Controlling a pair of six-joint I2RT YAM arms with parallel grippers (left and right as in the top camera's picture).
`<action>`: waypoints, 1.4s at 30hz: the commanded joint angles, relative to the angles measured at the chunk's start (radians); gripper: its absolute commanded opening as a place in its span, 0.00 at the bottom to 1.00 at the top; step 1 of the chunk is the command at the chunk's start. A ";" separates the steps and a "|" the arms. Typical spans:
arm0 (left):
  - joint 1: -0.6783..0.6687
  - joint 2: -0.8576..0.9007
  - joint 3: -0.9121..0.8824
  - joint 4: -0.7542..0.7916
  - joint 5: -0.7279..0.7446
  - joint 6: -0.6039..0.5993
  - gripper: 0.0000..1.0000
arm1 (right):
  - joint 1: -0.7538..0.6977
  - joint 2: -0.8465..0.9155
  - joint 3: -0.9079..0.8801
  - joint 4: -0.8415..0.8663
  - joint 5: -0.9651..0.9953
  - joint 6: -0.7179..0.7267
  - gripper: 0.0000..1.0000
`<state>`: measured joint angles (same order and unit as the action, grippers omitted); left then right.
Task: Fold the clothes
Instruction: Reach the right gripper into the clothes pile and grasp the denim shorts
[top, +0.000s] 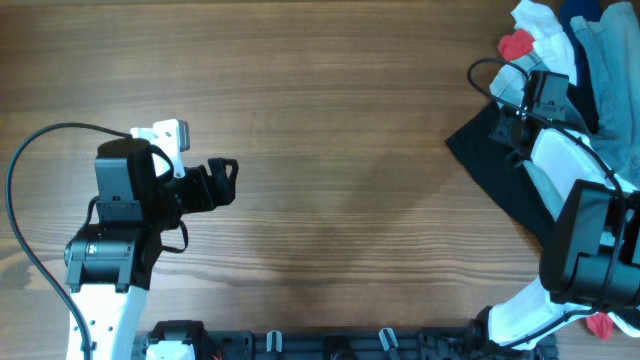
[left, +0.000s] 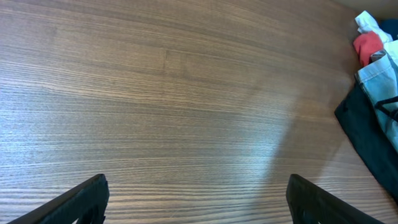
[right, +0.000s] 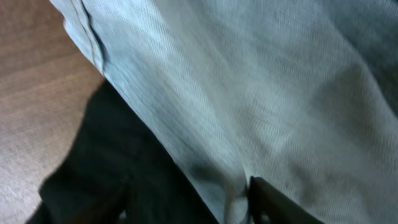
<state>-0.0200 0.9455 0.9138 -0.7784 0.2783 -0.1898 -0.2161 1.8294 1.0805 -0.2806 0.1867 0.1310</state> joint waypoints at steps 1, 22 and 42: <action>-0.006 -0.001 0.018 0.002 0.002 -0.006 0.90 | -0.007 0.013 0.011 -0.001 0.027 0.003 0.51; -0.006 -0.001 0.018 -0.005 0.002 -0.005 0.93 | -0.008 0.078 0.011 0.040 0.085 0.010 0.52; -0.006 -0.001 0.018 -0.031 0.002 -0.005 0.95 | 0.049 -0.315 0.013 -0.018 -0.038 -0.087 0.04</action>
<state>-0.0200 0.9455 0.9138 -0.8162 0.2783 -0.1898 -0.2165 1.6440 1.0805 -0.2871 0.2325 0.0872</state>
